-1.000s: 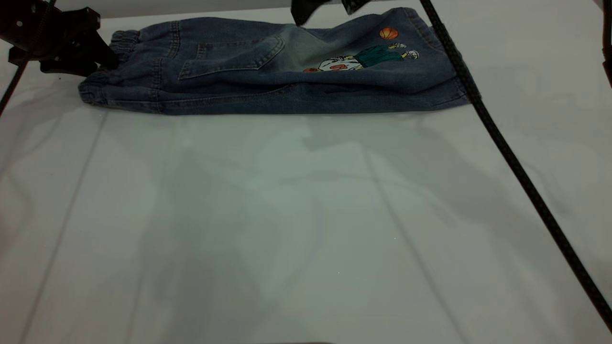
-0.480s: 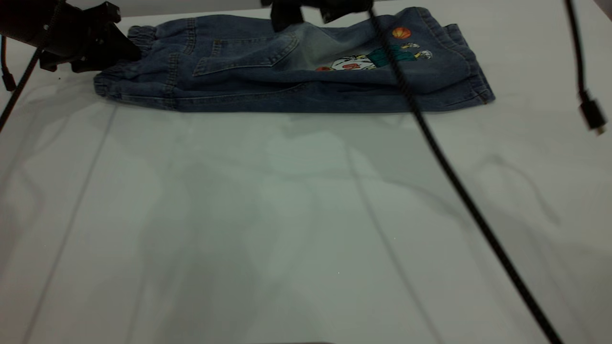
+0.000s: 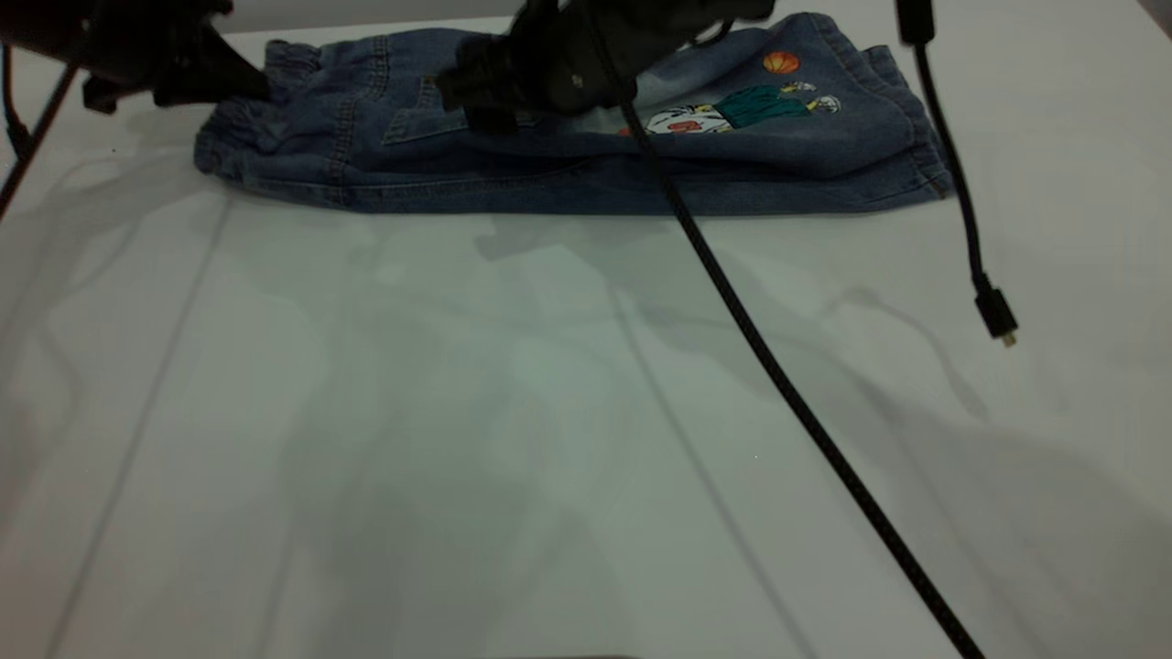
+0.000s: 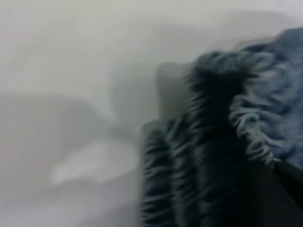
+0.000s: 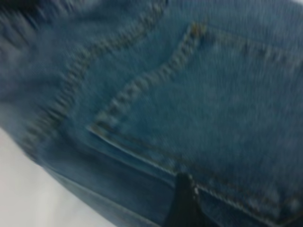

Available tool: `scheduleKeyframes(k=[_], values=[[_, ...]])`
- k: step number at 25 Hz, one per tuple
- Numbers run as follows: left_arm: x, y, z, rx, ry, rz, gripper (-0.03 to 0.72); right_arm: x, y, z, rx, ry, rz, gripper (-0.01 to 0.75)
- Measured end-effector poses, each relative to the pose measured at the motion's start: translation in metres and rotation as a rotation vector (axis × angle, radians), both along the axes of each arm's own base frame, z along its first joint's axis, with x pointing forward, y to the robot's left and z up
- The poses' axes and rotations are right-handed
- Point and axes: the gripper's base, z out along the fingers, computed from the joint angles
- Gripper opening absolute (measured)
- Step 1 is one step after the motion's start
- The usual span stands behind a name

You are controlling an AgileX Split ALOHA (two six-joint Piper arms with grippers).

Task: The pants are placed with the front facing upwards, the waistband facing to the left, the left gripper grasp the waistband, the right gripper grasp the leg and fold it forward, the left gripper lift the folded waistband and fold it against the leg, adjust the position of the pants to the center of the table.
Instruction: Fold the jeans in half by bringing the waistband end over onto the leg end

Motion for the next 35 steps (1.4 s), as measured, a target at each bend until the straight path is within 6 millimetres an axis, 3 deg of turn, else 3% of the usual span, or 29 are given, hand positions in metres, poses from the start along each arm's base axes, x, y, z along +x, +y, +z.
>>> scheduleKeyframes(k=[5, 11, 16, 20, 23, 26, 29, 35], values=[[0.0, -0.002, 0.043, 0.026, -0.09, -0.047, 0.027, 0.004, 0.003, -0.024, -0.007, 0.039, -0.005, 0.487], [-0.003, -0.007, 0.083, 0.056, -0.178, -0.108, 0.027, 0.002, 0.009, -0.024, 0.01, 0.128, -0.006, 0.487], [-0.004, -0.018, 0.096, 0.061, -0.206, -0.145, 0.027, -0.011, 0.043, -0.007, -0.002, 0.22, 0.103, 0.487], [-0.004, -0.037, 0.106, 0.055, -0.23, -0.199, 0.027, -0.02, 0.076, 0.023, -0.015, 0.237, 0.229, 0.487], [-0.005, -0.048, 0.117, 0.056, -0.253, -0.232, 0.027, -0.018, 0.083, 0.048, -0.017, 0.261, 0.282, 0.487], [-0.006, -0.053, 0.127, 0.052, -0.271, -0.26, 0.027, -0.009, 0.072, 0.066, -0.035, 0.321, 0.302, 0.487], [-0.007, -0.054, 0.134, 0.049, -0.283, -0.271, 0.027, 0.007, 0.046, 0.078, -0.059, 0.369, 0.288, 0.487], [-0.01, -0.06, 0.145, 0.034, -0.296, -0.31, 0.027, 0.037, -0.024, 0.071, -0.187, 0.478, 0.171, 0.487]])
